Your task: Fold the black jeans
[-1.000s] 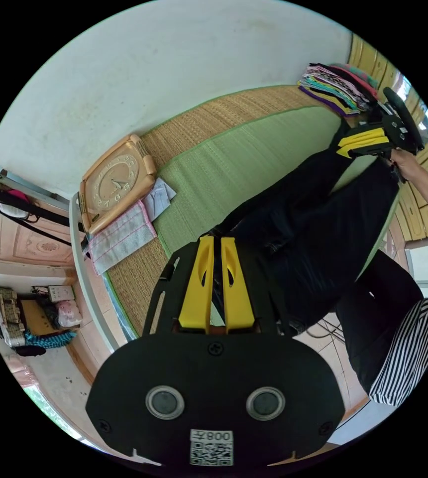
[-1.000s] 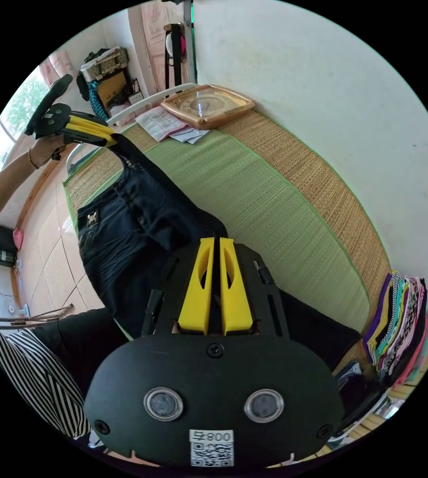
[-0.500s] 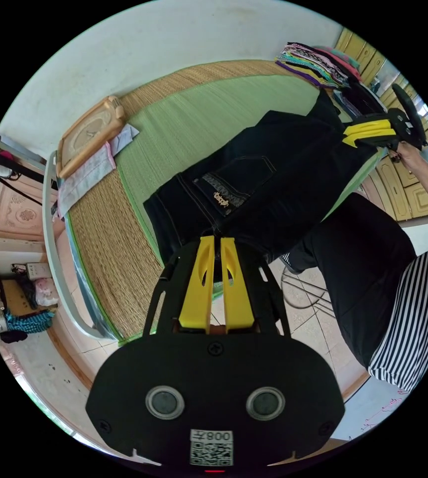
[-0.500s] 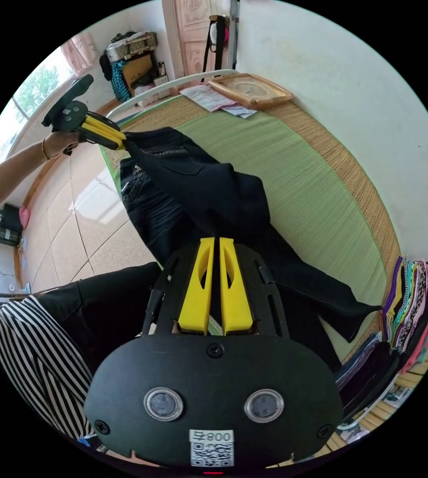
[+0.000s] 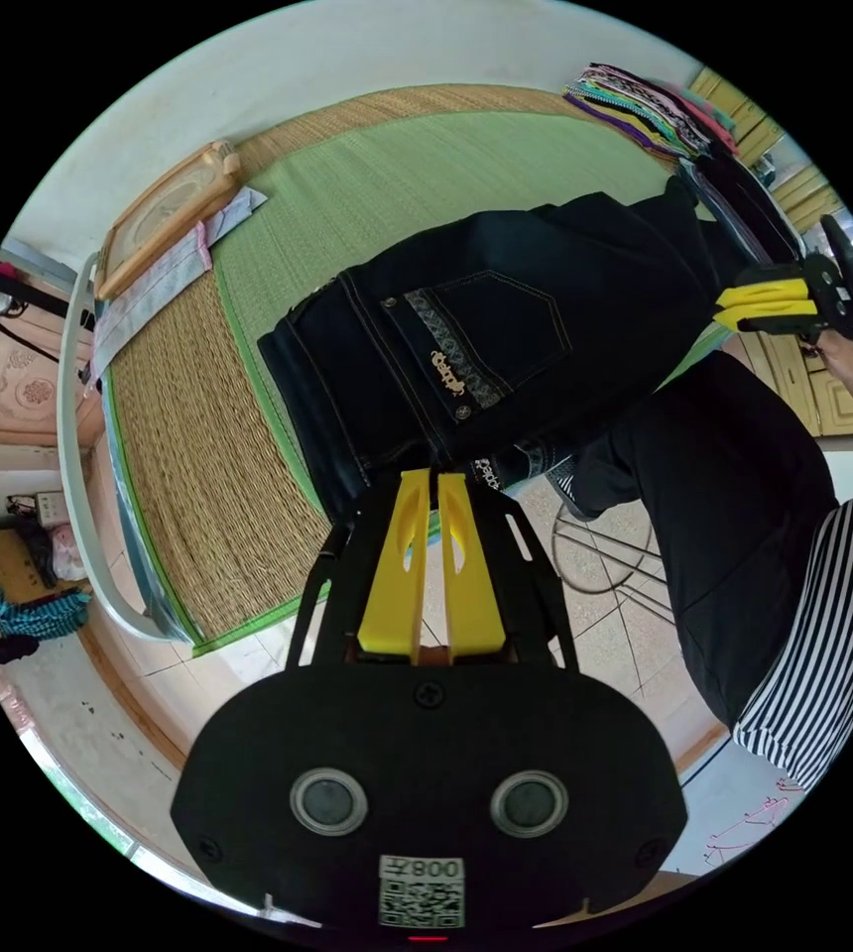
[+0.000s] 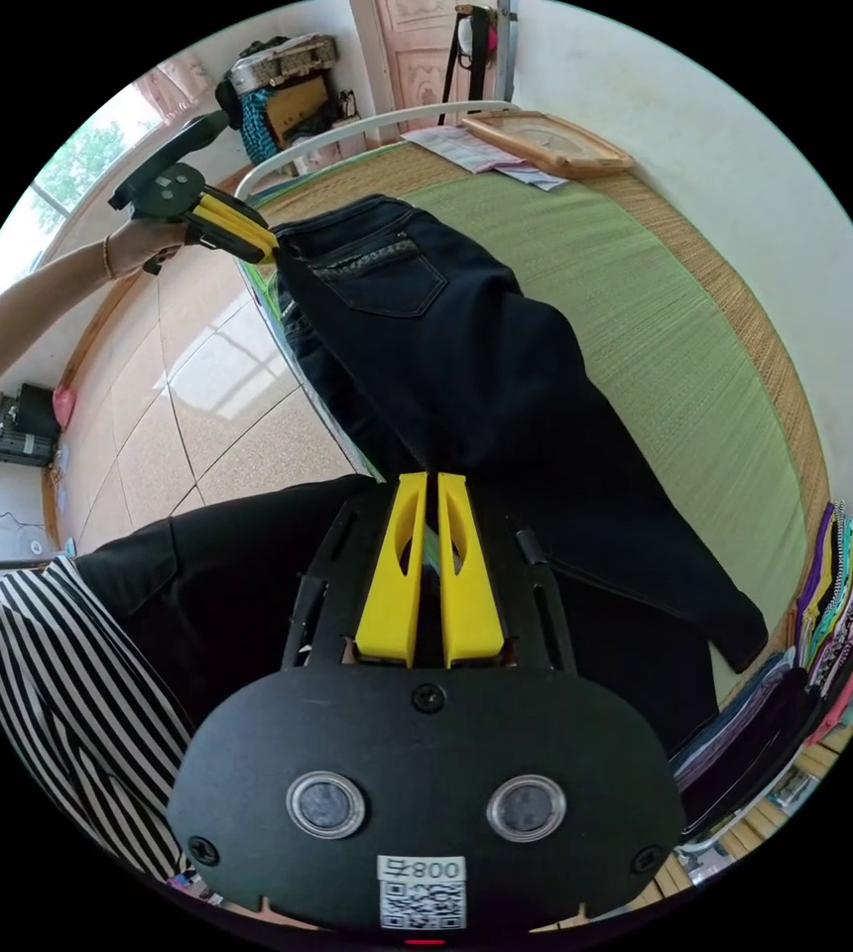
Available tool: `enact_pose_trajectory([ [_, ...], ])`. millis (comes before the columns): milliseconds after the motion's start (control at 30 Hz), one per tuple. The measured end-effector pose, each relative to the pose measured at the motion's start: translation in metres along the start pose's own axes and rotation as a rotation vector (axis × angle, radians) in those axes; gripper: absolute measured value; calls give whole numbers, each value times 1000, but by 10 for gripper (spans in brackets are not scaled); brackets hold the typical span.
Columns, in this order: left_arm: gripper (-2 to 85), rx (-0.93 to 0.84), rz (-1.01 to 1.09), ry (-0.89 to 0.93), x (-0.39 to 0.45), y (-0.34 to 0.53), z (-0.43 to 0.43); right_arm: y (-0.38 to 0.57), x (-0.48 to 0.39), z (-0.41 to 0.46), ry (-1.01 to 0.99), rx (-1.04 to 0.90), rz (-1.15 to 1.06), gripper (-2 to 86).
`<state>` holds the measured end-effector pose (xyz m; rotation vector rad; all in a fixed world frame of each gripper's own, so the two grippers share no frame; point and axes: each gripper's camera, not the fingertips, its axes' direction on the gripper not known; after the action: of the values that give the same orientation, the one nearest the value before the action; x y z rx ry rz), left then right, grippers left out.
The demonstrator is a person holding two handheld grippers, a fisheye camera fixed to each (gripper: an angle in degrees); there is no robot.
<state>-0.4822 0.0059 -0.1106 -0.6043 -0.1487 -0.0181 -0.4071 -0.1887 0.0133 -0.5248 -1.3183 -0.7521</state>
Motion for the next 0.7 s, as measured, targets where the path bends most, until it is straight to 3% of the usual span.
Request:
enact_pose_trajectory([
  [700, 11, -9, -109, 5, -34, 55, 87, -49, -101, 109, -108, -57, 60, 21],
])
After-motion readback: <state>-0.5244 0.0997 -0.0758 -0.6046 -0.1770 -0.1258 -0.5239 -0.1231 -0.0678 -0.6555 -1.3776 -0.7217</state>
